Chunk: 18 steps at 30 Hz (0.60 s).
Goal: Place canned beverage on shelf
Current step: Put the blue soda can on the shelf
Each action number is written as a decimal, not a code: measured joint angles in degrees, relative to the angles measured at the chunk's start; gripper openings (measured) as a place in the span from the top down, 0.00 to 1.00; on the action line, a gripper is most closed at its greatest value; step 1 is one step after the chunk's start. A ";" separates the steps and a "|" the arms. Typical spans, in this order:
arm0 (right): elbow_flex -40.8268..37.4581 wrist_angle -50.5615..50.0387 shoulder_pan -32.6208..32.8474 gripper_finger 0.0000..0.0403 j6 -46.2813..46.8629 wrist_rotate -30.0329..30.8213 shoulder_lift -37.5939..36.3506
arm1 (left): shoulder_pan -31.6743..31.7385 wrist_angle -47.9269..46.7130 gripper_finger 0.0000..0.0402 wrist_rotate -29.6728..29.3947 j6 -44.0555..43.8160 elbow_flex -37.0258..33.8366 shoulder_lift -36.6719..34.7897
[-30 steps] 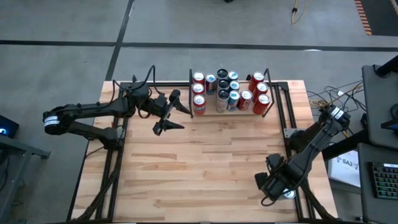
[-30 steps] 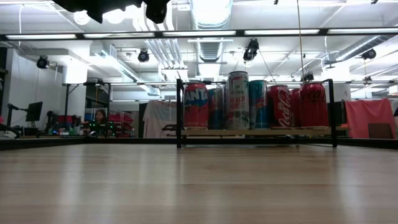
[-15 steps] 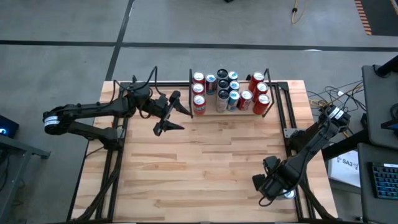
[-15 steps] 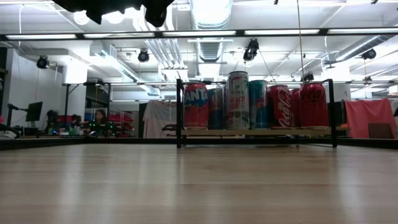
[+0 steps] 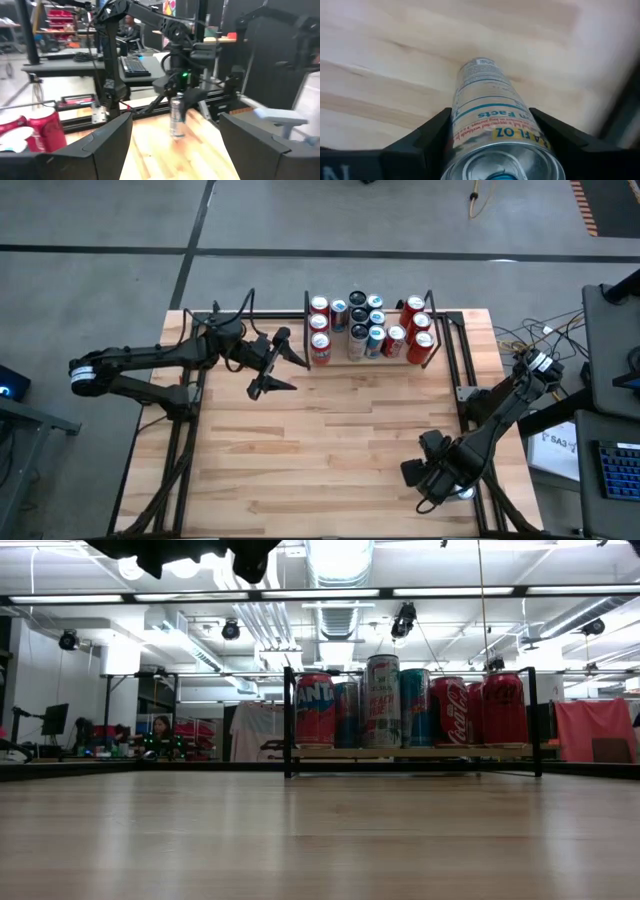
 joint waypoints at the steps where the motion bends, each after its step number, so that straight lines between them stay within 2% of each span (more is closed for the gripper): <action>1: 0.80 -0.08 -0.32 0.45 -0.90 2.33 0.00 | -0.45 0.00 0.30 -1.27 0.64 0.00 0.00; 6: 4.08 -0.05 -3.69 0.45 -8.13 13.33 -0.01 | -4.71 -1.18 0.30 -10.60 6.89 0.00 0.00; 10: 5.60 1.68 -8.63 0.45 -17.63 18.78 0.00 | -10.09 -2.24 0.31 -18.87 14.01 0.00 0.00; 18: 6.32 13.21 -19.32 0.45 -38.40 20.77 0.35 | -16.93 -5.89 0.31 -24.56 20.55 0.00 -0.10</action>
